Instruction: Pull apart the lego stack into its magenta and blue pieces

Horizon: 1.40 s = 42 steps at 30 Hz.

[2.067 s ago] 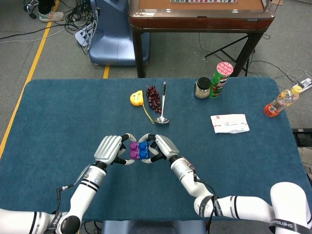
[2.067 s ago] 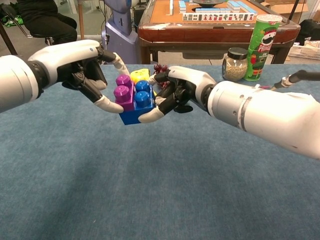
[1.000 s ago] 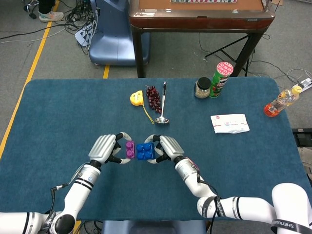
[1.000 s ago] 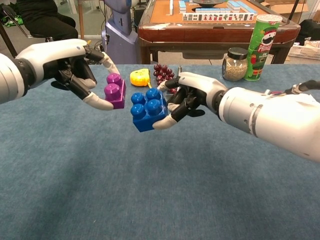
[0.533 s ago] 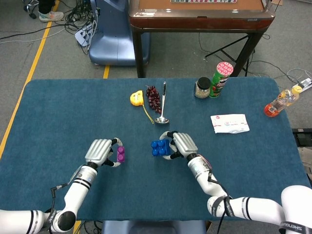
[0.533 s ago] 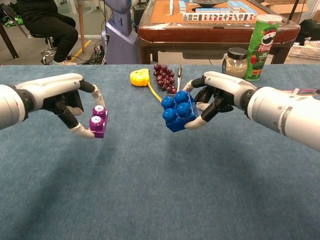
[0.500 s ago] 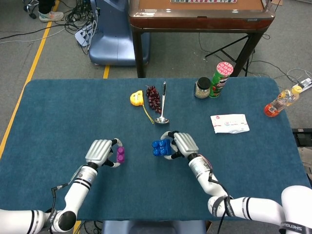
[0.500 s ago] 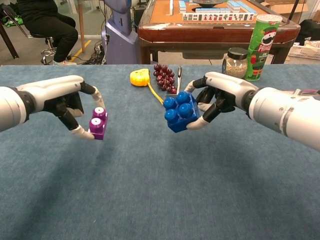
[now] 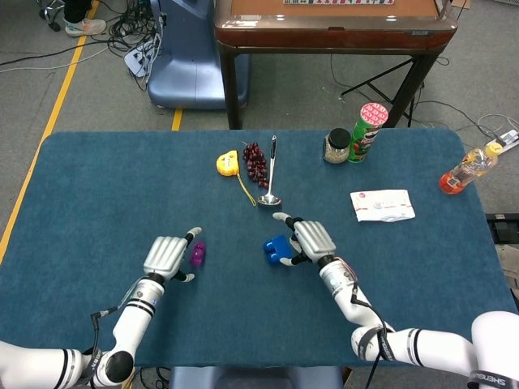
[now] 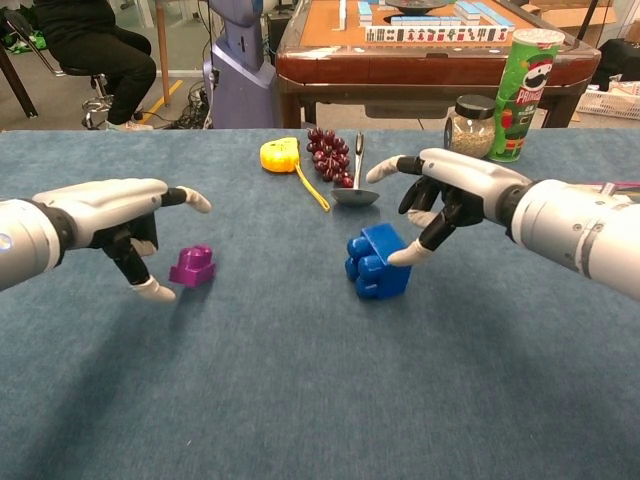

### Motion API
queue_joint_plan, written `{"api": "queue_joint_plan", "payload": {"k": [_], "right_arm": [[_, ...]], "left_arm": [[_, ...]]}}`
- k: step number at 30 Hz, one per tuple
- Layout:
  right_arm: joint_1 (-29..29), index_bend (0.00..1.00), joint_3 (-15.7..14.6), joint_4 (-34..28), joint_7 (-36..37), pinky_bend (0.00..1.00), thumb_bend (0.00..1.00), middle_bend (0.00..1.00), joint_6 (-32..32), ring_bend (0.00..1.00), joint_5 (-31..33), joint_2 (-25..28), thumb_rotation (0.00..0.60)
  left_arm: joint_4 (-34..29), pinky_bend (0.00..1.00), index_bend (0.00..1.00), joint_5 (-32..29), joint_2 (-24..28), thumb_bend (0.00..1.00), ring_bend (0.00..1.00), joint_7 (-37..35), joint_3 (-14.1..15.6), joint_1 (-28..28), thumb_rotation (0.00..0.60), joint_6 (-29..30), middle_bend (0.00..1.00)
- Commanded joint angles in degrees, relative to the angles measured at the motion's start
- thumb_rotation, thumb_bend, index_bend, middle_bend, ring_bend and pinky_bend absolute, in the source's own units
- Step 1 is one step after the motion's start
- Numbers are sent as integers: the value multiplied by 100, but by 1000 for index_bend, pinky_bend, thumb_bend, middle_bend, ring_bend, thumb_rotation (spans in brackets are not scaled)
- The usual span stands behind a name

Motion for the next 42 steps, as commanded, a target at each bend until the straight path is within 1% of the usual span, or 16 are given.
{"api": "queue_joint_plan", "payload": {"k": [1, 6, 9, 10, 12, 13, 15, 17, 19, 20, 22, 26, 28, 31, 36, 42], "right_arm": [[-93, 158, 0, -143, 128, 1000, 0, 1000, 80, 1000, -234, 144, 600], [-297, 166, -129, -585, 35, 1000, 0, 1000, 368, 994, -710, 655, 600], [-492, 320, -237, -937, -136, 1000, 0, 995, 654, 961, -942, 1061, 600], [-578, 360, -284, -1071, -196, 1000, 0, 979, 769, 940, -1035, 1234, 600], [-707, 377, -363, -1253, -282, 992, 0, 926, 925, 893, -1181, 1504, 600], [-782, 377, -437, -1353, -314, 974, 0, 874, 988, 849, -1327, 1708, 600], [-885, 377, -580, -1446, -242, 895, 0, 782, 1017, 767, -1633, 2052, 600], [-1022, 377, -755, -1463, -134, 720, 0, 663, 1084, 656, -1992, 2442, 600], [-1214, 377, -888, -1399, -133, 583, 0, 569, 1336, 558, -2302, 2701, 600], [-1309, 377, -934, -1358, -157, 550, 0, 540, 1481, 525, -2417, 2774, 600], [-1484, 377, -1015, -1292, -215, 503, 0, 480, 1736, 459, -2607, 2919, 600], [-1832, 377, -1121, -1279, -281, 467, 0, 407, 2161, 376, -2818, 3308, 600], [-1990, 377, -1185, -1323, -228, 466, 0, 386, 2290, 351, -2888, 3516, 600], [-2215, 377, -1304, -1364, -222, 447, 0, 372, 2433, 330, -2980, 3811, 600], [-2637, 377, -1442, -1286, -395, 436, 0, 365, 2781, 315, -3061, 4004, 600], [-3062, 377, -1425, -1065, -362, 435, 0, 365, 3197, 314, -2986, 4049, 600]], "left_arm": [[-147, 1000, 113, 42, 117, 28, 982, -70, -10, 94, 600, 115, 1000], [-314, 1000, 113, 691, 401, 28, 881, -433, 52, 422, 600, 572, 995], [-392, 996, 113, 1062, 669, 29, 797, -594, 52, 622, 600, 890, 932], [-421, 986, 113, 1210, 793, 29, 756, -679, 37, 702, 600, 1008, 881], [-444, 969, 138, 1459, 981, 29, 713, -818, 8, 822, 600, 1196, 825], [-459, 964, 177, 1618, 1100, 29, 706, -899, 1, 906, 600, 1319, 811], [-513, 964, 224, 1831, 1301, 29, 707, -984, 8, 1031, 600, 1478, 814], [-574, 959, 231, 2090, 1548, 29, 692, -1032, 63, 1174, 600, 1630, 801], [-720, 910, 220, 2246, 1898, 29, 637, -1066, 177, 1293, 600, 1592, 699], [-770, 873, 207, 2314, 2053, 29, 575, -1073, 222, 1336, 600, 1570, 608], [-806, 837, 186, 2501, 2325, 29, 485, -1087, 299, 1425, 600, 1580, 491], [-737, 666, 170, 3009, 2726, 28, 353, -1414, 439, 1720, 600, 1767, 353], [-676, 626, 173, 3309, 2889, 29, 333, -1915, 510, 1908, 600, 1857, 331], [-356, 624, 186, 3684, 2964, 29, 330, -2471, 594, 2233, 600, 2165, 330], [160, 624, 204, 3989, 2928, 28, 330, -2737, 749, 2726, 600, 2559, 330], [585, 624, 210, 4098, 2849, 28, 331, -2891, 819, 3113, 600, 2742, 330]]}}
